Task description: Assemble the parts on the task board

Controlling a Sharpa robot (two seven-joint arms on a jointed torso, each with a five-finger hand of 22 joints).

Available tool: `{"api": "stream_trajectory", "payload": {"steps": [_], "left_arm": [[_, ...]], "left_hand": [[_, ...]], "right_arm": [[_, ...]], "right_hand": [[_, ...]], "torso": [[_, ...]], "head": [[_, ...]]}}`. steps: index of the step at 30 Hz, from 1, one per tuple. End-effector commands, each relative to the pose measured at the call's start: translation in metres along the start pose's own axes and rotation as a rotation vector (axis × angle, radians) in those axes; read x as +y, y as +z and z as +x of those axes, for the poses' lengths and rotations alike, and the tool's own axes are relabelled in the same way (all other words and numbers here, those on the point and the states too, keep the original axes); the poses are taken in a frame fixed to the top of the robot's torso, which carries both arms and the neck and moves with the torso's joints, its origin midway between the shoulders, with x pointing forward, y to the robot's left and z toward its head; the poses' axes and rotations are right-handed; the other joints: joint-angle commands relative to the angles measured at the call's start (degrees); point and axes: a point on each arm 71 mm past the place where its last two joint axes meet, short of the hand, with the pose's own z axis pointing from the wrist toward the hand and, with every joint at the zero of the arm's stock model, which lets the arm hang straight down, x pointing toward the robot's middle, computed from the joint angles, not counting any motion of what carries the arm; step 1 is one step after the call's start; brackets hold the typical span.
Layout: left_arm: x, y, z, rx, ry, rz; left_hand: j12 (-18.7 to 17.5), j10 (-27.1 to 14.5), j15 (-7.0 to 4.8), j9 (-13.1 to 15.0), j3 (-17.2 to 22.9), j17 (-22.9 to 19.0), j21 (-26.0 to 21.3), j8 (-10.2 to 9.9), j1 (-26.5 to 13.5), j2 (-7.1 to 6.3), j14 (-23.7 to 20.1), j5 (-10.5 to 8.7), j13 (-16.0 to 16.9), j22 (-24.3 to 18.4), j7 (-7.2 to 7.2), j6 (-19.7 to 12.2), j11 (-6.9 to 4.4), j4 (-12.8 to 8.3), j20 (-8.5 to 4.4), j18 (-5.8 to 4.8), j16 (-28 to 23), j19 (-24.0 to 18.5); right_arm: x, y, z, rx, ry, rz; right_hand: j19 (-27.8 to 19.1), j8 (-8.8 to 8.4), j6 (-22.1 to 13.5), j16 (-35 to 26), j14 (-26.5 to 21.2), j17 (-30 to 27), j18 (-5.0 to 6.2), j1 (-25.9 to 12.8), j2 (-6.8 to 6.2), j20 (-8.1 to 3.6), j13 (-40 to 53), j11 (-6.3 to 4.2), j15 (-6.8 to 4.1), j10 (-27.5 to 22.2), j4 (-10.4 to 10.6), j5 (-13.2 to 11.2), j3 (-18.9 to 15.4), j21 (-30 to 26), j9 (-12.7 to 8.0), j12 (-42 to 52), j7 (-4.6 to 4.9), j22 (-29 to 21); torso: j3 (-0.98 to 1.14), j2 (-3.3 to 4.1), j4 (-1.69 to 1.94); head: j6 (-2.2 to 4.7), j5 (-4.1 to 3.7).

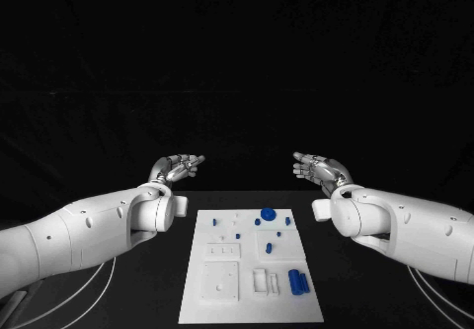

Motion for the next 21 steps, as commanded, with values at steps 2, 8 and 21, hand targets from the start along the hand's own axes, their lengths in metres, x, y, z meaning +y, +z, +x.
{"api": "stream_trajectory", "payload": {"steps": [2,8,21], "left_arm": [[-0.004,0.013,-0.001,0.098,-0.014,-0.071],[-0.009,0.021,-0.007,0.100,0.001,-0.078],[-0.013,0.004,-0.010,0.203,0.045,-0.025]], "left_hand": [[0.35,2.20,0.36,1.04,1.43,0.93,0.76,0.93,2.81,-0.56,1.65,0.42,0.20,3.13,0.39,1.67,0.37,0.06,0.18,-0.62,0.93,1.61],[0.35,2.23,0.40,1.09,1.39,0.96,0.78,0.99,2.87,-0.58,1.63,0.42,0.21,3.13,0.46,1.72,0.45,0.11,0.20,-0.61,0.94,1.59],[2.59,9.01,0.00,1.88,-1.43,2.89,4.01,2.67,4.31,2.68,8.95,0.50,1.01,3.08,2.19,5.33,1.59,-1.47,-0.20,2.45,4.86,6.84]], "right_arm": [[0.003,0.011,0.001,0.213,-0.019,0.119],[0.013,0.023,-0.012,0.272,-0.063,0.171],[0.029,0.037,-0.016,0.259,-0.549,-0.080]], "right_hand": [[1.29,1.02,1.37,0.83,1.75,0.86,0.91,2.60,-0.17,0.49,0.22,0.63,0.58,2.07,-0.42,0.60,1.27,0.36,0.92,0.48,3.97,3.06],[1.59,1.44,1.63,1.20,2.28,1.09,0.97,3.82,-0.03,0.44,0.24,0.94,0.97,2.84,-1.84,0.22,1.11,0.37,1.13,0.54,4.34,3.43],[15.30,6.29,13.87,7.32,15.57,3.62,6.07,10.32,0.68,-0.04,1.31,-2.61,-2.72,16.62,-11.91,-0.84,5.95,2.60,2.33,4.57,2.89,2.25]], "torso": [[-0.01,0.00,-0.01],[-0.01,0.00,-0.01],[-0.24,0.22,-0.07]], "head": [[0.00,0.00],[0.00,0.00],[-0.88,0.76]]}}
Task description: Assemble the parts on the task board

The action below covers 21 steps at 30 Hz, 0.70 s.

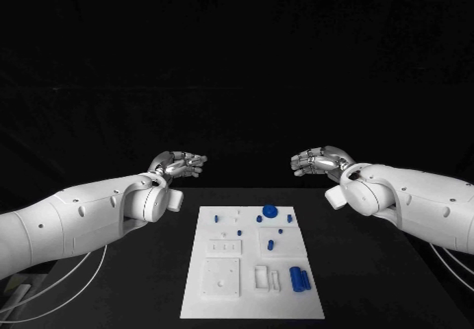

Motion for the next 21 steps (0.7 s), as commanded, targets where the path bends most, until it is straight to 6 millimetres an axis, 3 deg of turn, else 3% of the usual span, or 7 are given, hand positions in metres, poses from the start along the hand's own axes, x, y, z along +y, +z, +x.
{"api": "stream_trajectory", "payload": {"steps": [1,6,8,11,13,15,21], "left_arm": [[-0.005,-0.004,0.006,0.062,0.020,0.037],[-0.006,-0.011,0.007,0.083,0.009,0.048],[-0.008,-0.014,0.008,0.095,0.000,0.048],[-0.012,-0.021,0.009,0.111,-0.012,0.056],[-0.013,-0.024,0.010,0.119,-0.020,0.057],[-0.016,-0.029,0.011,0.129,-0.031,0.060],[-0.021,-0.041,0.018,0.185,-0.079,0.072]], "left_hand": [[0.91,2.80,-0.43,0.14,-0.80,0.69,1.30,0.80,0.53,1.38,2.87,0.42,0.28,1.39,0.73,1.99,-0.30,-1.09,-0.47,1.70,1.37,2.21],[2.12,7.30,-2.05,-0.03,-1.22,2.37,3.79,1.32,1.46,3.07,7.65,0.90,0.71,1.40,0.00,4.89,-1.41,-3.64,-1.76,2.37,3.57,5.68],[1.99,7.67,-2.17,-0.18,-1.15,2.59,4.02,1.20,1.62,3.33,7.85,0.96,0.68,1.36,-0.08,5.19,-1.52,-4.34,-1.95,2.25,3.52,5.80],[1.80,8.06,-2.26,-0.36,-1.04,2.84,4.28,1.01,1.76,3.50,8.02,1.00,0.63,1.35,-0.13,5.48,-1.61,-5.24,-2.11,2.11,3.40,5.88],[1.46,7.98,-2.09,-0.51,-0.97,2.85,4.25,0.83,1.68,3.51,7.59,1.02,0.50,1.30,-0.10,5.57,-1.54,-5.81,-2.04,1.94,2.95,5.57],[1.03,7.80,-1.95,-0.68,-0.89,2.90,4.22,0.60,1.43,3.47,7.33,1.00,0.34,1.28,-0.06,5.58,-1.41,-6.28,-1.94,1.85,2.56,5.29],[0.41,7.46,-1.83,-0.92,-0.72,3.01,4.25,0.26,0.98,3.49,7.18,0.98,0.09,1.27,0.04,5.50,-1.20,-6.77,-1.83,1.81,2.15,5.04]], "right_arm": [[0.008,0.001,0.004,0.026,-0.293,-0.110],[0.013,0.004,0.012,0.049,-0.474,-0.162],[0.015,0.005,0.016,0.058,-0.545,-0.189],[0.018,0.005,0.023,0.078,-0.671,-0.234],[0.020,0.006,0.028,0.087,-0.728,-0.254],[0.020,0.006,0.032,0.093,-0.795,-0.273],[0.016,0.007,0.045,0.106,-1.007,-0.301]], "right_hand": [[3.37,0.63,2.44,1.33,3.33,0.71,1.35,0.84,0.10,0.00,0.08,-0.96,-1.54,2.68,-1.21,-0.97,1.41,0.70,-0.13,0.71,1.10,-0.49],[12.00,0.98,5.91,4.82,11.31,3.16,4.39,1.66,-0.20,-0.23,0.44,-2.50,-5.26,6.89,-1.97,-1.76,3.75,3.47,-0.37,1.34,0.09,-0.88],[15.68,0.87,6.88,6.16,14.57,4.47,4.79,1.58,-0.35,-0.90,0.52,-2.89,-6.84,8.11,-1.96,-1.80,4.19,4.80,-0.51,1.21,-0.19,-1.01],[22.28,0.78,7.87,9.09,20.33,7.11,4.79,0.71,-0.94,-3.39,0.83,-3.75,-9.17,9.68,-1.88,-1.88,3.52,7.93,-0.54,1.19,-0.61,-0.47],[24.57,0.77,8.31,10.17,22.11,8.31,4.79,0.67,-1.10,-4.31,1.01,-4.13,-9.73,10.28,-2.01,-1.98,3.17,8.90,-0.50,1.15,-0.79,-0.34],[29.33,0.74,9.11,13.18,25.75,10.50,4.79,1.31,-1.29,-6.32,1.66,-5.17,-10.99,12.00,-2.10,-2.08,2.57,11.36,-0.44,1.55,-1.08,0.46],[36.90,0.32,10.73,22.09,30.68,16.20,4.79,3.48,-2.42,-10.10,2.56,-6.49,-12.49,13.68,-2.21,-1.40,1.45,17.13,-0.47,0.96,-1.72,4.16]], "torso": [[-0.07,0.25,-0.02],[-0.11,0.93,0.18],[-0.10,1.14,0.22],[-0.17,1.69,0.38],[-0.16,2.03,0.49],[-0.15,2.41,0.61],[0.00,4.14,1.15]], "head": [[-0.08,0.17],[0.02,0.09],[-0.06,0.14],[0.11,-0.13],[0.03,-0.20],[-0.18,-0.18],[-0.12,-0.65]]}}
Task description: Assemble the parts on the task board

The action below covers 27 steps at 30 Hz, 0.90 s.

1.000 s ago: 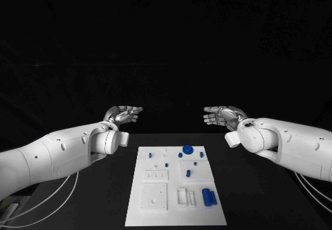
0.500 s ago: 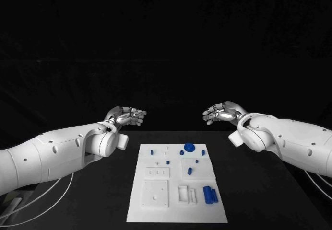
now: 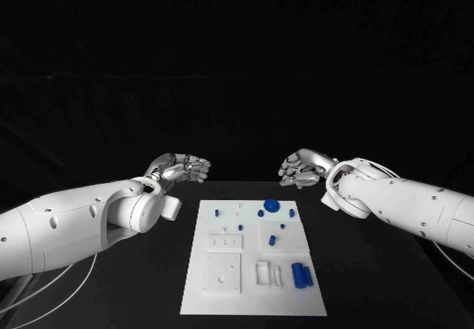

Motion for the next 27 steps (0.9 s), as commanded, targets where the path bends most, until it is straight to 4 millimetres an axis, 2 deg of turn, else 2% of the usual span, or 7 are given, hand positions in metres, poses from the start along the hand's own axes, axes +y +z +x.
{"api": "stream_trajectory", "payload": {"steps": [1,2,4,7,14,17,27], "left_arm": [[-0.008,-0.005,0.007,0.052,-0.038,0.036],[-0.010,-0.006,0.007,0.055,-0.039,0.038],[-0.011,-0.007,0.009,0.062,-0.042,0.039],[-0.013,-0.009,0.011,0.071,-0.045,0.043],[-0.014,-0.011,0.014,0.080,-0.049,0.044],[-0.014,-0.010,0.016,0.083,-0.050,0.043],[-0.014,-0.012,0.018,0.093,-0.060,0.040]], "left_hand": [[-0.52,-0.29,0.20,-0.15,0.13,0.12,0.12,-0.40,-0.63,0.20,-0.31,0.20,-0.14,1.30,0.20,0.26,0.45,-0.45,0.11,-0.06,-0.36,-0.55],[-0.56,-0.31,0.20,-0.17,0.14,0.13,0.13,-0.42,-0.66,0.19,-0.31,0.20,-0.15,1.30,0.21,0.25,0.46,-0.47,0.12,-0.06,-0.38,-0.57],[-0.60,-0.33,0.21,-0.18,0.14,0.14,0.13,-0.44,-0.70,0.18,-0.32,0.20,-0.17,1.30,0.21,0.25,0.46,-0.51,0.12,-0.06,-0.41,-0.58],[-0.68,-0.35,0.22,-0.21,0.15,0.16,0.14,-0.47,-0.77,0.17,-0.33,0.19,-0.20,1.30,0.22,0.25,0.47,-0.58,0.13,-0.06,-0.45,-0.61],[-0.80,-0.37,0.24,-0.25,0.18,0.21,0.16,-0.52,-0.94,0.17,-0.33,0.18,-0.24,1.30,0.23,0.28,0.49,-0.70,0.15,-0.06,-0.55,-0.65],[-0.85,-0.37,0.25,-0.27,0.18,0.23,0.16,-0.55,-1.04,0.17,-0.33,0.17,-0.26,1.30,0.23,0.29,0.50,-0.73,0.16,-0.06,-0.59,-0.67],[-1.04,-0.41,0.27,-0.34,0.18,0.30,0.20,-0.63,-1.35,0.18,-0.32,0.15,-0.33,1.30,0.24,0.29,0.55,-0.85,0.18,-0.05,-0.71,-0.71]], "right_arm": [[0.006,0.001,0.008,0.029,-0.263,-0.047],[0.006,0.002,0.010,0.039,-0.280,-0.046],[0.007,0.002,0.014,0.048,-0.315,-0.044],[0.010,0.004,0.021,0.057,-0.380,-0.035],[0.015,0.008,0.027,0.030,-0.459,-0.022],[0.017,0.009,0.031,0.025,-0.469,-0.022],[0.021,0.014,0.039,0.034,-0.499,-0.019]], "right_hand": [[4.01,-0.40,0.92,5.67,2.92,3.23,1.19,1.41,-0.29,-2.12,0.23,-0.49,-0.44,0.62,0.17,0.28,-0.90,3.81,0.03,-0.53,-0.04,2.74],[4.85,-0.60,1.33,8.78,2.25,5.18,1.19,1.76,-0.19,-3.12,0.33,-0.59,-0.57,0.98,-0.12,0.49,-0.86,6.05,-0.09,-0.84,-0.16,3.21],[5.20,-1.05,1.46,12.14,1.51,7.12,1.19,1.81,-0.36,-3.73,0.24,-0.45,-0.54,0.87,-0.14,0.40,-0.78,8.54,-0.32,-1.56,-0.12,3.16],[5.70,-1.86,1.39,16.65,0.69,9.12,0.73,2.02,-0.44,-3.21,-0.35,0.10,-0.04,0.16,-0.19,0.16,-0.23,12.70,-0.83,-3.12,0.06,3.16],[5.30,-2.75,1.25,19.93,-0.25,9.27,0.97,2.32,-1.24,-3.09,-1.35,0.68,0.56,-0.52,0.12,-1.42,2.16,16.13,-1.43,-4.86,0.35,3.00],[5.33,-2.98,1.09,20.53,-0.35,9.10,1.09,2.15,-1.69,-3.06,-1.67,0.86,0.73,-0.93,0.17,-1.49,2.76,16.69,-1.56,-5.23,0.46,2.95],[6.20,-3.40,0.69,22.17,-0.48,8.45,1.19,1.23,-2.67,-3.98,-2.51,1.22,1.09,-1.87,0.35,-2.21,3.25,18.55,-1.78,-5.41,0.67,2.85]], "torso": [[0.15,1.54,0.49],[0.17,1.77,0.55],[0.19,2.13,0.63],[0.22,2.99,0.79],[0.21,4.79,1.13],[0.13,5.69,1.26],[-0.06,7.53,1.61]], "head": [[0.00,-0.41],[0.04,-0.46],[-0.01,-0.46],[0.38,-0.49],[1.88,-0.85],[2.16,-0.95],[2.53,-1.26]]}}
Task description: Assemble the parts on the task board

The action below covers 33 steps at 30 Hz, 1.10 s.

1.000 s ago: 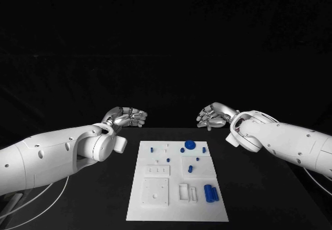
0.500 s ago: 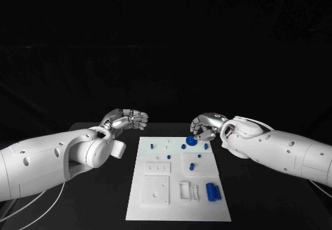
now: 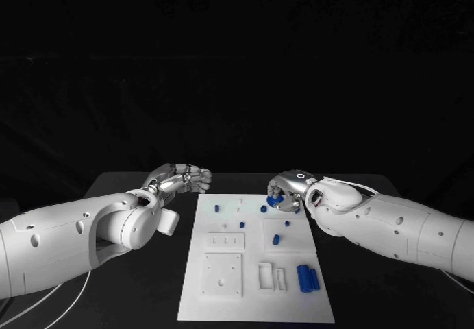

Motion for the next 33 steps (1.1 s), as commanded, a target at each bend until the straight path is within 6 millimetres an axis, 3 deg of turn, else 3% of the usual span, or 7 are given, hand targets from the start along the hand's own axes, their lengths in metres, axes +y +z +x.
{"api": "stream_trajectory", "payload": {"steps": [1,7,10,18,21,33], "left_arm": [[-0.003,0.000,0.003,0.022,-0.015,0.016],[-0.004,-0.002,0.006,0.030,-0.018,0.014],[-0.004,-0.003,0.006,0.034,-0.021,0.012],[-0.008,-0.005,0.008,0.042,-0.026,0.018],[-0.010,-0.006,0.008,0.043,-0.027,0.020],[-0.013,-0.006,0.012,0.053,-0.030,0.024]], "left_hand": [[-0.25,-0.21,0.27,-0.06,0.00,0.08,0.20,-0.33,-0.70,-0.03,-0.32,0.15,-0.06,1.27,0.25,0.29,0.35,-0.36,-0.02,0.34,-0.27,-0.52],[-0.34,-0.21,0.28,-0.10,-0.01,0.12,0.22,-0.38,-0.86,-0.05,-0.31,0.13,-0.09,1.27,0.25,0.29,0.39,-0.44,-0.01,0.35,-0.33,-0.55],[-0.39,-0.22,0.28,-0.11,-0.01,0.14,0.23,-0.40,-0.95,-0.06,-0.31,0.13,-0.11,1.27,0.26,0.29,0.41,-0.46,0.00,0.35,-0.37,-0.56],[-0.50,-0.21,0.30,-0.15,-0.02,0.19,0.25,-0.45,-1.22,-0.12,-0.31,0.11,-0.14,1.27,0.27,0.32,0.46,-0.50,0.01,0.35,-0.46,-0.60],[-0.53,-0.21,0.30,-0.16,-0.02,0.21,0.26,-0.46,-1.28,-0.15,-0.31,0.10,-0.15,1.27,0.27,0.33,0.47,-0.53,0.01,0.35,-0.49,-0.61],[-0.57,-0.19,0.30,-0.17,0.00,0.23,0.27,-0.47,-1.34,-0.18,-0.31,0.10,-0.16,1.27,0.26,0.34,0.47,-0.57,0.01,0.36,-0.52,-0.62]], "right_arm": [[0.000,0.002,0.002,-0.003,-0.052,0.015],[0.003,0.003,0.006,-0.005,-0.066,0.019],[0.004,0.006,0.006,-0.014,-0.097,0.015],[0.000,0.010,0.005,-0.032,-0.108,0.034],[0.003,0.010,0.005,-0.034,-0.107,0.028],[0.009,0.015,0.006,-0.021,-0.109,0.018]], "right_hand": [[0.83,-0.26,-0.10,0.46,-0.21,-0.15,2.35,-0.20,-0.42,-0.85,-0.18,0.08,0.25,-0.55,0.03,-0.27,0.28,0.44,-0.10,-0.29,0.44,1.32],[0.79,-0.35,-0.22,0.84,-0.35,-0.42,2.35,-0.55,-0.63,-0.91,-0.45,0.20,0.37,-0.91,0.16,-0.74,0.34,0.64,-0.14,-0.26,0.49,1.27],[0.78,-0.39,-0.27,1.02,-0.42,-0.56,2.35,-0.64,-0.64,-0.92,-0.56,0.23,0.40,-0.98,0.25,-1.00,0.45,0.72,-0.15,-0.23,0.51,1.24],[0.78,-0.37,-0.19,1.52,-0.55,-1.00,2.35,-0.57,-0.89,-0.94,-0.76,0.21,0.39,-0.87,0.52,-1.76,1.15,0.92,-0.15,-0.10,0.49,1.18],[0.78,-0.36,-0.15,1.66,-0.58,-1.15,2.35,-0.56,-0.97,-0.94,-0.81,0.20,0.38,-0.81,0.62,-1.90,1.37,0.99,-0.14,-0.07,0.47,1.17],[0.79,-0.27,0.04,2.00,-0.64,-1.47,2.35,-0.59,-0.93,-0.92,-0.85,0.12,0.31,-0.46,0.80,-2.31,1.77,1.15,-0.10,0.05,0.40,1.17]], "torso": [[-0.09,1.12,0.22],[-0.06,1.78,0.37],[-0.06,2.04,0.44],[-0.06,2.78,0.73],[-0.10,3.14,0.92],[-0.33,3.96,1.05]], "head": [[0.08,-0.03],[0.14,0.06],[0.22,0.47],[0.30,0.29],[0.36,0.29],[0.43,0.04]]}}
